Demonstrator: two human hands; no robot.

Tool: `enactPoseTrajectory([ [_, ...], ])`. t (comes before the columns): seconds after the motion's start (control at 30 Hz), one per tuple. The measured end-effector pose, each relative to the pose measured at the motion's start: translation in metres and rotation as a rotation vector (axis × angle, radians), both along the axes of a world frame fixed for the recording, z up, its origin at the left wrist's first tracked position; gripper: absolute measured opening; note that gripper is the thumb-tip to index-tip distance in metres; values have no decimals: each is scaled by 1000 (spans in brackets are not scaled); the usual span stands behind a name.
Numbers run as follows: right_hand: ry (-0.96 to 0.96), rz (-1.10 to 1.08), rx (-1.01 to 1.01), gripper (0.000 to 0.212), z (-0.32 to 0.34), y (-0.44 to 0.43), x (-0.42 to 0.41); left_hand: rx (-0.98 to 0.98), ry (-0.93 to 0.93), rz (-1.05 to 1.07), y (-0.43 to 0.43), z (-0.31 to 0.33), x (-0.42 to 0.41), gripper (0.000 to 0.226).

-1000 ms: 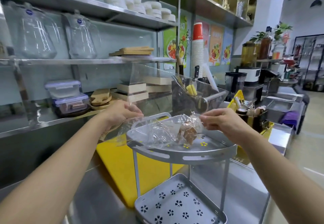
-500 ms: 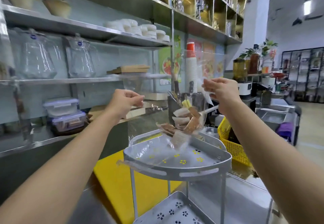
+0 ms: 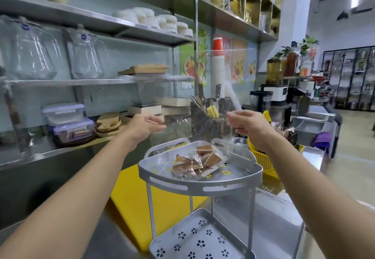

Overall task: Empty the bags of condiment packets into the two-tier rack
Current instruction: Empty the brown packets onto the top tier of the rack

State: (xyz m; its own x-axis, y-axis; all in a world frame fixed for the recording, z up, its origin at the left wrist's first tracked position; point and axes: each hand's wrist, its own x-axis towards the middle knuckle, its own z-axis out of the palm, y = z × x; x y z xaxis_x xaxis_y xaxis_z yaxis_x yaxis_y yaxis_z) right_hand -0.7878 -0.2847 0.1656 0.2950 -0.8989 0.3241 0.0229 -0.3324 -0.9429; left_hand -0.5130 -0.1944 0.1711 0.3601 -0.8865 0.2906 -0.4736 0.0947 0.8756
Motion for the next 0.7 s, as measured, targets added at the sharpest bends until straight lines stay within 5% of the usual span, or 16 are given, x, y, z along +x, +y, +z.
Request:
enactPoseTrajectory([
  [0.1, 240, 82, -30, 17, -21, 7, -2, 122, -14, 13, 4, -16, 6, 16],
  [0.33, -96, -100, -57, 21, 10, 9, 5, -30, 167, -67, 7, -2, 6, 15],
  [0.7, -178, -22, -177, 26, 58, 39, 42, -96, 443, -17, 52, 34, 26, 20],
])
